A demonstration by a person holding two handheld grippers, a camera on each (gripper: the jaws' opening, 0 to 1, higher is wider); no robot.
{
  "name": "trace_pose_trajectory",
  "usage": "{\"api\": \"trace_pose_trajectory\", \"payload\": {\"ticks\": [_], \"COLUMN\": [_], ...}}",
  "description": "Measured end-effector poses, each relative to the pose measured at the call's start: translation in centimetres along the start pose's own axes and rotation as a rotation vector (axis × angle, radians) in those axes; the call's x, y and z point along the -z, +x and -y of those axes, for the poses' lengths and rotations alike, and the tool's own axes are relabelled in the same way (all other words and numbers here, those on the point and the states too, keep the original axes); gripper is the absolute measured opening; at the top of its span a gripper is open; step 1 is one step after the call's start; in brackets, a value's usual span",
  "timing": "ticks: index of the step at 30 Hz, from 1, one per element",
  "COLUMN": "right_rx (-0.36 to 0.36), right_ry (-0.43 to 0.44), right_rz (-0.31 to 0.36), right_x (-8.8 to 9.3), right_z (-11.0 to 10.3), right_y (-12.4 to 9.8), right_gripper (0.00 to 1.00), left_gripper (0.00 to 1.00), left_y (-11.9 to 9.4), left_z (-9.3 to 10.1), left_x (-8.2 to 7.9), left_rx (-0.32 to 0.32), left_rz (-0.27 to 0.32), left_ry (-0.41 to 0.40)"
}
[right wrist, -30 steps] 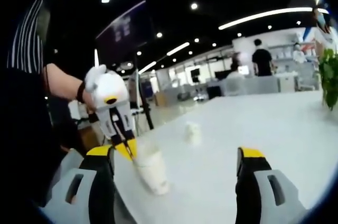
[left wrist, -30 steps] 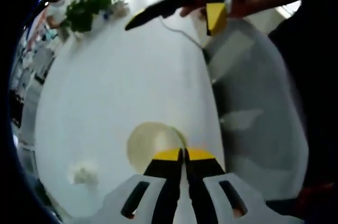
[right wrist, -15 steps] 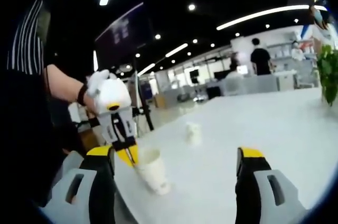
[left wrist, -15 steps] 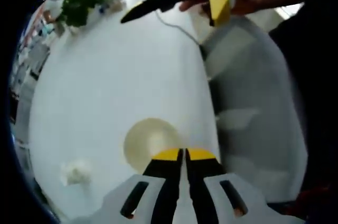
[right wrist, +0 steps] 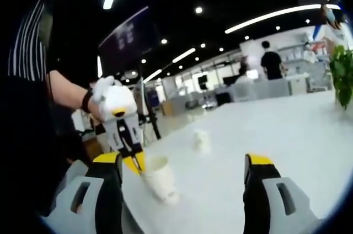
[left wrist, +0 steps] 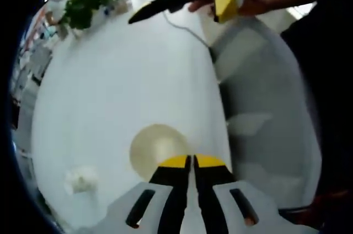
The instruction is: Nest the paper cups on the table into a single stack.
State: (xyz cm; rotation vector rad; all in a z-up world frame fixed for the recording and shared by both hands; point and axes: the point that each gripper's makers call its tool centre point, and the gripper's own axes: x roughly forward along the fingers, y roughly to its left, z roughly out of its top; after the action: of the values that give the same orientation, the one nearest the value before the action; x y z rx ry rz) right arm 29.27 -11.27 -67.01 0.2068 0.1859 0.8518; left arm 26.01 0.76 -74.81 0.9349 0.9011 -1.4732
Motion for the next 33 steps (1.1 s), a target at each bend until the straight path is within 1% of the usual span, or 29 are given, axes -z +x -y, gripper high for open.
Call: {"api": "trace_pose_trajectory", "payload": {"ticks": [8, 12, 15, 18, 23, 26, 29, 32, 33], "right_rx": [-0.005, -0.002, 0.005, 0.004, 0.000, -0.001, -0.001, 0.003, 0.003], "right_ry": [0.000, 0.000, 0.004, 0.001, 0.002, 0.004, 0.003, 0.003, 0.001], "right_rz": [-0.003, -0.002, 0.005, 0.002, 0.004, 0.003, 0.003, -0.003, -0.003], "right_x": [0.2, 0.2, 0.1, 0.1, 0.2, 0.2, 0.2, 0.3, 0.3], "right_z": [-0.3, -0.2, -0.1, 0.0, -0.2, -0.2, -0.1, 0.1, 0.2], "right_y": [0.1, 0.0, -0.2, -0.3, -0.3, -0.4, -0.6, -0.6, -0.6], "right_gripper": [0.89, 0.89, 0.89, 0.89, 0.89, 0.89, 0.89, 0.89, 0.89], "left_gripper": [0.03, 0.11, 0.13, 0.12, 0.10, 0.07, 0.05, 0.05, 0.04], "left_y": [-0.2, -0.2, -0.2, -0.3, -0.3, -0.2, -0.5, -0.8, -0.9], "left_z": [0.0, 0.0, -0.2, -0.3, -0.8, -0.8, -0.8, -0.5, -0.5], "left_x": [0.1, -0.2, -0.2, -0.4, -0.2, -0.1, -0.6, -1.0, -1.3], "left_rx": [0.005, 0.005, -0.005, -0.006, -0.028, -0.022, -0.018, -0.009, -0.005], "left_rz": [0.014, 0.031, 0.025, 0.034, 0.022, 0.009, 0.018, 0.034, 0.056], "left_ry": [-0.001, -0.006, -0.005, -0.016, -0.020, -0.014, -0.010, -0.023, -0.029]}}
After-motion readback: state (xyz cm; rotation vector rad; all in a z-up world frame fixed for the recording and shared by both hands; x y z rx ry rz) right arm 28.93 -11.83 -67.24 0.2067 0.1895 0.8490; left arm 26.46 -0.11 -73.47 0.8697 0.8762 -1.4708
